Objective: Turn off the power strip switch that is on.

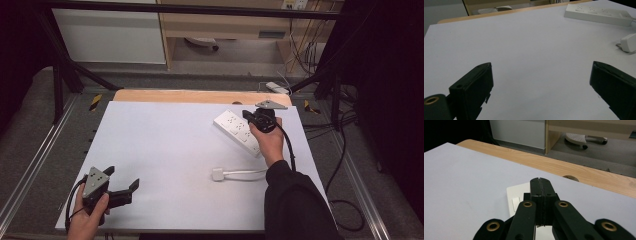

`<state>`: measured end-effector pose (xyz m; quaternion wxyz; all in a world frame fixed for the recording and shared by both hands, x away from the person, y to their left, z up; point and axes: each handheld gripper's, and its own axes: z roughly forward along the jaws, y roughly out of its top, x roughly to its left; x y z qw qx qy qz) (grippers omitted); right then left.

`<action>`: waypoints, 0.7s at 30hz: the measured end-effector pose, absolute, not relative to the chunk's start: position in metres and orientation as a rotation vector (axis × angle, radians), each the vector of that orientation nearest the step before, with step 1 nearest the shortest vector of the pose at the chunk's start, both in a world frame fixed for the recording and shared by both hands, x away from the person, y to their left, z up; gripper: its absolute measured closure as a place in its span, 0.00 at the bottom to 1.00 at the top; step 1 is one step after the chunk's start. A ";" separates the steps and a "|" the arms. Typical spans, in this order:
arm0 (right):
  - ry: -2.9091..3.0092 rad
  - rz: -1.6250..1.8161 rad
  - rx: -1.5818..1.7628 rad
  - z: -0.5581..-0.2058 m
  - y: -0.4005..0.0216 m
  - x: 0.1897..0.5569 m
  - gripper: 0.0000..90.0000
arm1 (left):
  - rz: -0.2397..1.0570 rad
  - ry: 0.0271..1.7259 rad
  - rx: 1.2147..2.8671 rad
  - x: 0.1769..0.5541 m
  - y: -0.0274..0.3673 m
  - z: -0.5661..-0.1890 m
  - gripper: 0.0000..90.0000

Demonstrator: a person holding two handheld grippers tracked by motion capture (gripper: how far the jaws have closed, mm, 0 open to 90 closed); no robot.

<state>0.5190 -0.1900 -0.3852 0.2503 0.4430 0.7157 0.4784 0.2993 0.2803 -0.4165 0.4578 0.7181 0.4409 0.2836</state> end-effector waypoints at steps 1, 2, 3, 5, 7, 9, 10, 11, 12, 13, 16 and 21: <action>1.947 1.299 1.200 -0.385 -0.189 0.519 1.00 | 0.698 1.084 1.770 0.299 0.280 -0.416 0.05; 1.946 1.299 1.199 -0.386 -0.188 0.519 1.00 | 0.698 1.083 1.770 0.299 0.280 -0.416 0.05; 1.948 1.295 1.196 -0.387 -0.187 0.520 1.00 | 0.698 1.086 1.769 0.299 0.280 -0.416 0.05; 1.957 1.292 1.201 -0.387 -0.186 0.521 1.00 | 0.698 1.086 1.768 0.299 0.280 -0.416 0.05; 1.973 1.278 1.185 -0.387 -0.181 0.523 1.00 | 0.698 1.087 1.762 0.299 0.280 -0.416 0.05; 1.980 1.274 1.183 -0.386 -0.179 0.525 1.00 | 0.698 1.086 1.762 0.299 0.280 -0.416 0.05; 1.982 1.270 1.180 -0.386 -0.177 0.527 1.00 | 0.698 1.086 1.763 0.299 0.280 -0.416 0.05; 1.982 1.270 1.180 -0.386 -0.177 0.527 1.00 | 0.697 1.086 1.763 0.299 0.280 -0.416 0.05; 1.986 1.268 1.179 -0.386 -0.175 0.528 1.00 | 0.697 1.086 1.763 0.299 0.280 -0.416 0.05; 1.988 1.267 1.177 -0.385 -0.174 0.529 1.00 | 0.697 1.086 1.763 0.299 0.280 -0.416 0.05; 1.997 1.255 1.182 -0.387 -0.170 0.532 1.00 | 0.697 1.083 1.763 0.299 0.281 -0.416 0.05; 2.011 1.244 1.185 -0.390 -0.167 0.534 1.00 | 0.695 1.085 1.762 0.299 0.281 -0.416 0.05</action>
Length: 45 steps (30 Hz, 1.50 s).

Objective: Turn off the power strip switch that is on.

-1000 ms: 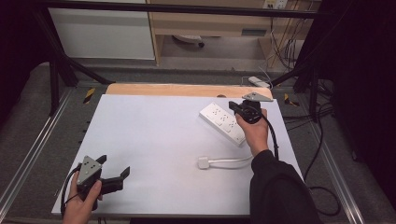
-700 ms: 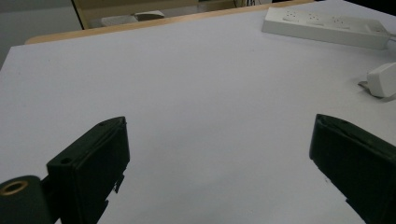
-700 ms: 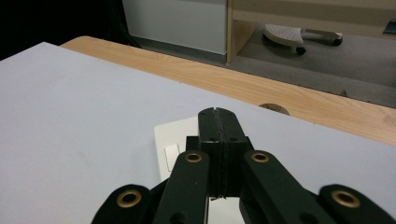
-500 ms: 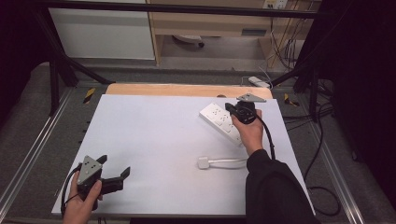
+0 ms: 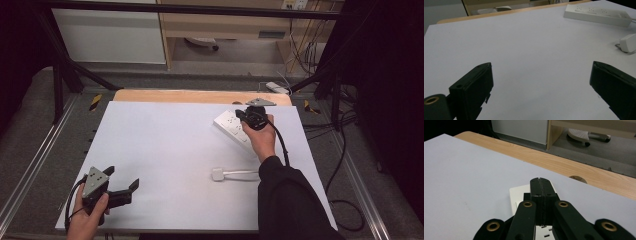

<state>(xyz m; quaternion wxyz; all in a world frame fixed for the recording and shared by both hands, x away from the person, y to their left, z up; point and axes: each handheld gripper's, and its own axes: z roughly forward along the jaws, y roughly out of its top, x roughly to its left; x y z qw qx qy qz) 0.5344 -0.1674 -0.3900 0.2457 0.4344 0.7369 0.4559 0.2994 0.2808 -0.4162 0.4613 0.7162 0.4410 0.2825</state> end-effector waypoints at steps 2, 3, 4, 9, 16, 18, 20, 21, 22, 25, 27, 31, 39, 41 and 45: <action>2.014 1.237 1.186 -0.392 -0.166 0.536 1.00 | 0.696 1.083 1.766 0.299 0.281 -0.416 0.05; 2.017 1.236 1.187 -0.392 -0.165 0.537 1.00 | 0.694 1.085 1.762 0.299 0.281 -0.416 0.05; 2.021 1.236 1.188 -0.393 -0.164 0.538 1.00 | 0.692 1.088 1.761 0.300 0.281 -0.416 0.05; 2.035 1.223 1.194 -0.397 -0.159 0.540 1.00 | 0.693 1.085 1.762 0.299 0.281 -0.416 0.05; 2.048 1.226 1.201 -0.402 -0.152 0.543 1.00 | 0.689 1.084 1.769 0.300 0.281 -0.417 0.05; 2.047 1.227 1.202 -0.403 -0.151 0.544 1.00 | 0.688 1.084 1.768 0.300 0.281 -0.417 0.05; 2.050 1.232 1.204 -0.404 -0.148 0.544 1.00 | 0.691 1.081 1.770 0.299 0.281 -0.416 0.05; 2.050 1.231 1.206 -0.405 -0.146 0.544 1.00 | 0.690 1.082 1.766 0.299 0.281 -0.417 0.05; 2.053 1.228 1.209 -0.406 -0.144 0.545 1.00 | 0.691 1.081 1.771 0.299 0.281 -0.416 0.05; 2.057 1.219 1.217 -0.411 -0.138 0.546 1.00 | 0.688 1.082 1.769 0.299 0.281 -0.417 0.05; 2.058 1.213 1.221 -0.413 -0.136 0.546 1.00 | 0.689 1.080 1.771 0.299 0.281 -0.417 0.05; 2.050 1.212 1.239 -0.418 -0.134 0.549 1.00 | 0.686 1.081 1.773 0.299 0.281 -0.417 0.05; 2.048 1.182 1.275 -0.426 -0.130 0.553 1.00 | 0.684 1.078 1.774 0.299 0.281 -0.417 0.05; 2.051 1.177 1.276 -0.428 -0.129 0.554 1.00 | 0.686 1.077 1.775 0.299 0.281 -0.417 0.05; 2.063 1.165 1.279 -0.431 -0.126 0.554 1.00 | 0.683 1.077 1.773 0.299 0.281 -0.417 0.05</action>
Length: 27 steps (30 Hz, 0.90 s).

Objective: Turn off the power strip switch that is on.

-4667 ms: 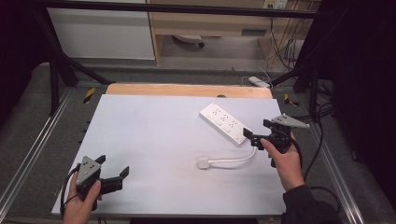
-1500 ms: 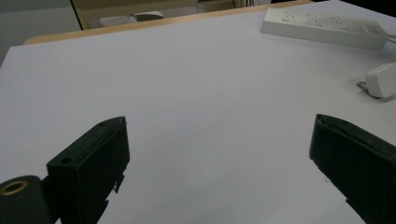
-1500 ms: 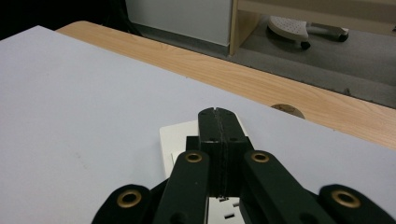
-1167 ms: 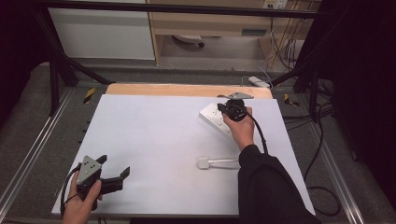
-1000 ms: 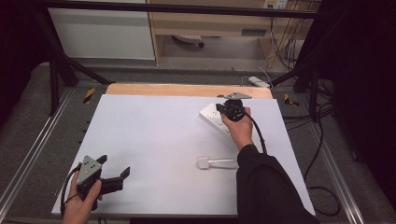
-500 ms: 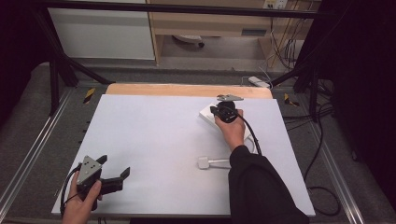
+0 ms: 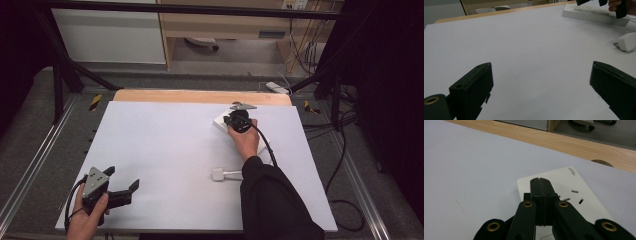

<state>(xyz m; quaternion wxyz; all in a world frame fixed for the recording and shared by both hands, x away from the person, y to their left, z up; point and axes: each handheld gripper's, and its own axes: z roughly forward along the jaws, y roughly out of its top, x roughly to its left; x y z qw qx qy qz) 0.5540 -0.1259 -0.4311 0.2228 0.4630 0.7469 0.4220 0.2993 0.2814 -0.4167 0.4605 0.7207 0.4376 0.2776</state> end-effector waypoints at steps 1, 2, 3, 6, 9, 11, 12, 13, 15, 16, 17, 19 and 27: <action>2.063 1.165 1.279 -0.431 -0.126 0.554 1.00 | 0.685 1.076 1.774 0.299 0.282 -0.417 0.05; 2.064 1.166 1.277 -0.432 -0.125 0.554 1.00 | 0.685 1.075 1.774 0.299 0.281 -0.417 0.05; 2.065 1.163 1.277 -0.432 -0.125 0.554 1.00 | 0.683 1.075 1.774 0.299 0.281 -0.417 0.05; 2.069 1.159 1.287 -0.434 -0.124 0.555 1.00 | 0.682 1.074 1.775 0.299 0.281 -0.417 0.05; 2.069 1.158 1.294 -0.435 -0.123 0.556 1.00 | 0.681 1.074 1.775 0.299 0.281 -0.417 0.05; 2.069 1.159 1.298 -0.435 -0.122 0.556 1.00 | 0.681 1.073 1.776 0.299 0.281 -0.417 0.05; 2.069 1.159 1.297 -0.436 -0.122 0.557 1.00 | 0.679 1.074 1.775 0.299 0.281 -0.417 0.05; 2.069 1.158 1.300 -0.436 -0.121 0.557 1.00 | 0.680 1.073 1.775 0.299 0.281 -0.417 0.05; 2.072 1.154 1.297 -0.435 -0.120 0.557 1.00 | 0.678 1.073 1.775 0.299 0.281 -0.417 0.05; 2.073 1.149 1.294 -0.435 -0.120 0.558 1.00 | 0.678 1.073 1.775 0.299 0.281 -0.417 0.05; 2.072 1.147 1.296 -0.435 -0.119 0.558 1.00 | 0.678 1.073 1.775 0.299 0.281 -0.417 0.05; 2.071 1.148 1.298 -0.435 -0.118 0.559 1.00 | 0.680 1.072 1.774 0.299 0.282 -0.417 0.05; 2.074 1.133 1.298 -0.438 -0.117 0.560 1.00 | 0.680 1.071 1.775 0.299 0.282 -0.417 0.05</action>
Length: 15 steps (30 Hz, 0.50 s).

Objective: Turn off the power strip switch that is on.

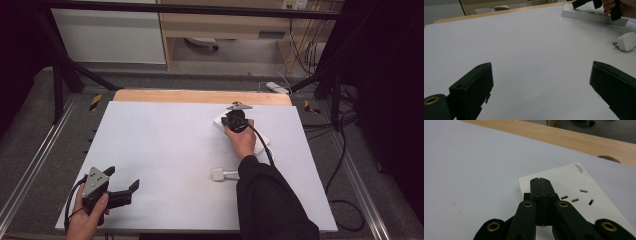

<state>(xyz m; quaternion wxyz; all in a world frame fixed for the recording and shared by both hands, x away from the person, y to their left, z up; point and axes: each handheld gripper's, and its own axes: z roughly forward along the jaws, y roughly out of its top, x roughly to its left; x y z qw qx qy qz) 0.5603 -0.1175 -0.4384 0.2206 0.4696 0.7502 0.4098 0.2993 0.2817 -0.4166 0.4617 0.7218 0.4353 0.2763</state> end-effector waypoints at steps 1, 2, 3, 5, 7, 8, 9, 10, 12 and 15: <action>2.074 1.133 1.298 -0.438 -0.117 0.560 1.00 | 0.681 1.071 1.776 0.299 0.282 -0.417 0.05; 2.074 1.132 1.300 -0.438 -0.117 0.561 1.00 | 0.679 1.071 1.775 0.299 0.282 -0.417 0.05; 2.074 1.132 1.300 -0.438 -0.117 0.561 1.00 | 0.679 1.071 1.775 0.299 0.282 -0.417 0.05; 2.075 1.130 1.298 -0.438 -0.117 0.561 1.00 | 0.678 1.070 1.775 0.299 0.282 -0.417 0.05; 2.074 1.129 1.297 -0.438 -0.117 0.561 1.00 | 0.678 1.070 1.776 0.299 0.282 -0.417 0.05; 2.074 1.129 1.297 -0.438 -0.118 0.561 1.00 | 0.676 1.069 1.777 0.300 0.282 -0.417 0.05; 2.075 1.128 1.296 -0.438 -0.118 0.561 1.00 | 0.676 1.069 1.778 0.300 0.282 -0.417 0.05; 2.076 1.128 1.296 -0.438 -0.117 0.561 1.00 | 0.676 1.069 1.778 0.299 0.281 -0.417 0.05; 2.076 1.128 1.295 -0.438 -0.118 0.561 1.00 | 0.676 1.067 1.778 0.299 0.281 -0.417 0.05; 2.075 1.132 1.294 -0.439 -0.117 0.561 1.00 | 0.677 1.068 1.778 0.299 0.281 -0.417 0.05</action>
